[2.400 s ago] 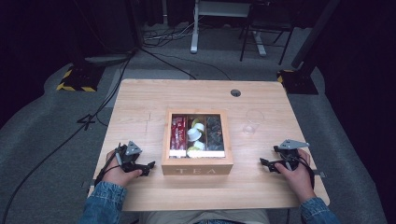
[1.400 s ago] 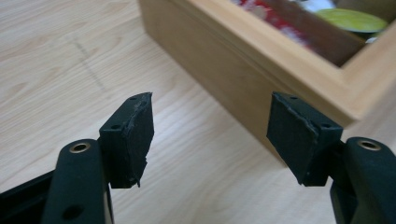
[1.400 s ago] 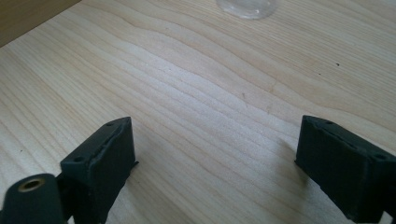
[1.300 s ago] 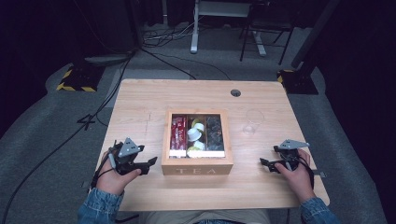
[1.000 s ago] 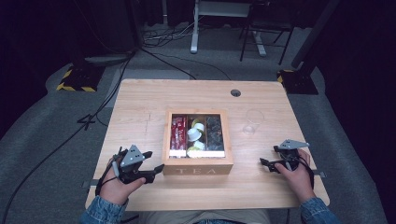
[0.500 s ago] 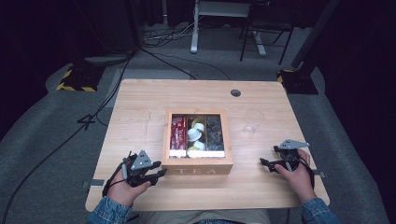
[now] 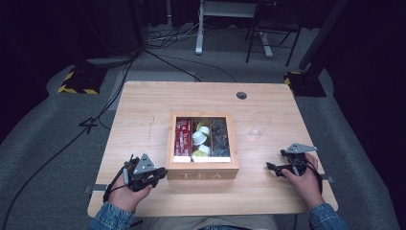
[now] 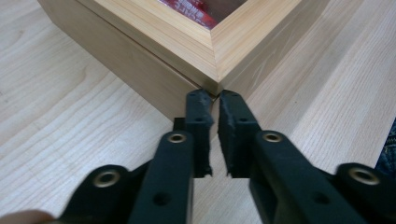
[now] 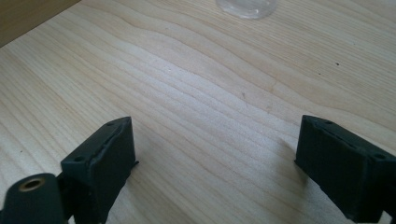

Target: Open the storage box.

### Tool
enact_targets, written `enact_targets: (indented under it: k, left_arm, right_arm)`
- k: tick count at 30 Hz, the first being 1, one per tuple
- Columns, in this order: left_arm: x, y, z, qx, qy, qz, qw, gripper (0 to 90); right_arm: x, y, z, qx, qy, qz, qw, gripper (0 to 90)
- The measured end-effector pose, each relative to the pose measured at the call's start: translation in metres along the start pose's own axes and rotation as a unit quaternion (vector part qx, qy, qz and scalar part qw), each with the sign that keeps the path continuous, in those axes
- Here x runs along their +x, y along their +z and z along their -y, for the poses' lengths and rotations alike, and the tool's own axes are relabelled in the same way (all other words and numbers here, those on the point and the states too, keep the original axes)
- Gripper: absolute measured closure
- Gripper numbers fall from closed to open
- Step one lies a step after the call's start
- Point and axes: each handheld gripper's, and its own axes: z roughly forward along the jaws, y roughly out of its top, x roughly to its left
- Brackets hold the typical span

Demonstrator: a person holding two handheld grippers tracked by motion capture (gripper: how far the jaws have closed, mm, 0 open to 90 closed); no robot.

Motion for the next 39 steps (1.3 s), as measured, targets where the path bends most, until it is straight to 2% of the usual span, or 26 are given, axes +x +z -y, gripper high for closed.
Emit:
enact_targets:
  k: [4,7,8,9,11,12,13,14,15,16,17,18,19,20,22,23,24,25,26,27,29,30,32,35,38,39]
  left_arm:
    - [-0.003,-0.001,-0.002,0.004,0.013,-0.009,0.9999,84.8]
    - [-0.003,-0.001,-0.002,0.004,0.011,-0.008,0.9999,85.1]
    - [-0.002,-0.001,-0.002,0.001,0.007,-0.005,1.0000,85.1]
    - [-0.002,-0.001,-0.003,0.000,0.006,-0.004,1.0000,85.1]
    - [-0.002,-0.002,-0.003,-0.006,0.003,-0.003,1.0000,85.0]
    - [-0.001,-0.003,-0.003,-0.010,0.004,-0.003,0.9999,85.0]
    - [-0.001,-0.004,-0.004,-0.016,0.002,-0.003,0.9999,85.0]
    - [-0.001,-0.005,-0.004,-0.021,0.000,-0.002,0.9998,84.9]
    - [0.000,-0.006,-0.004,-0.026,0.002,-0.002,0.9997,84.9]
    - [0.000,-0.007,-0.005,-0.042,-0.003,-0.002,0.9991,84.9]
    - [0.000,-0.007,-0.005,-0.042,-0.003,-0.002,0.9991,84.9]
    - [0.000,-0.008,-0.005,-0.054,-0.004,-0.004,0.9985,84.9]
    - [0.000,-0.008,-0.005,-0.054,-0.004,-0.004,0.9985,84.9]
    - [-0.001,-0.008,-0.006,-0.063,-0.007,-0.004,0.9980,84.8]
    - [-0.001,-0.008,-0.006,-0.075,-0.008,-0.008,0.9971,84.8]
    - [-0.001,-0.007,-0.006,-0.082,-0.011,-0.010,0.9966,84.7]
    - [-0.001,-0.007,-0.007,-0.090,-0.009,-0.013,0.9958,84.3]
    - [-0.001,-0.007,-0.007,-0.090,-0.009,-0.013,0.9958,84.2]
    - [-0.001,-0.007,-0.006,-0.103,-0.018,-0.010,0.9945,84.0]
    - [-0.001,-0.007,-0.006,-0.103,-0.018,-0.010,0.9945,83.8]
    - [0.000,-0.006,-0.006,-0.113,-0.025,-0.007,0.9933,83.4]
    - [0.000,-0.006,-0.006,-0.114,-0.024,-0.007,0.9931,83.2]
    - [0.000,-0.005,-0.006,-0.117,-0.027,-0.008,0.9927,83.1]
    - [0.000,-0.004,-0.006,-0.120,-0.029,-0.007,0.9923,83.0]
    - [0.000,-0.004,-0.006,-0.126,-0.032,-0.006,0.9915,83.1]
    - [0.000,-0.004,-0.006,-0.126,-0.032,-0.006,0.9915,83.1]
  right_arm:
    - [0.001,0.000,0.000,0.000,0.002,0.002,1.0000,12.8]
    - [0.002,-0.001,0.000,-0.004,-0.001,-0.001,1.0000,16.7]
    - [0.004,-0.002,-0.001,-0.005,-0.002,-0.004,1.0000,24.8]
    - [0.004,-0.002,-0.001,-0.005,-0.002,-0.004,1.0000,24.8]
    - [0.007,-0.003,-0.003,-0.003,-0.007,-0.012,0.9999,26.5]
    - [0.012,-0.005,-0.006,-0.007,-0.010,-0.024,0.9996,24.7]
    - [0.012,-0.005,-0.006,-0.007,-0.010,-0.024,0.9996,24.7]
    - [0.019,-0.010,-0.010,-0.014,-0.013,-0.039,0.9991,24.8]
    - [0.019,-0.010,-0.010,-0.014,-0.013,-0.039,0.9991,24.8]
    - [0.028,-0.016,-0.016,-0.025,-0.025,-0.049,0.9982,25.0]
    - [0.028,-0.016,-0.016,-0.025,-0.025,-0.049,0.9982,25.0]
    - [0.037,-0.022,-0.024,-0.041,-0.040,-0.057,0.9967,25.2]
    - [0.037,-0.022,-0.024,-0.041,-0.040,-0.057,0.9967,25.2]
    - [0.048,-0.026,-0.031,-0.059,-0.053,-0.067,0.9946,25.2]
    - [0.054,-0.028,-0.035,-0.065,-0.060,-0.073,0.9934,25.2]
    - [0.059,-0.029,-0.038,-0.072,-0.065,-0.079,0.9922,25.1]
    - [0.069,-0.031,-0.045,-0.084,-0.070,-0.094,0.9895,25.0]
    - [0.069,-0.031,-0.045,-0.084,-0.070,-0.094,0.9895,25.0]
    - [0.079,-0.033,-0.052,-0.101,-0.073,-0.105,0.9865,25.2]
    - [0.079,-0.033,-0.052,-0.101,-0.073,-0.105,0.9865,25.2]
    - [0.088,-0.035,-0.059,-0.119,-0.077,-0.114,0.9834,27.1]
    - [0.097,-0.036,-0.066,-0.137,-0.083,-0.112,0.9808,33.7]
    - [0.100,-0.036,-0.068,-0.142,-0.088,-0.110,0.9797,34.4]
    - [0.112,-0.034,-0.075,-0.143,-0.128,-0.096,0.9768,35.5]
    - [0.122,-0.031,-0.079,-0.144,-0.150,-0.095,0.9735,35.5]
    - [0.122,-0.031,-0.079,-0.144,-0.150,-0.095,0.9735,35.5]
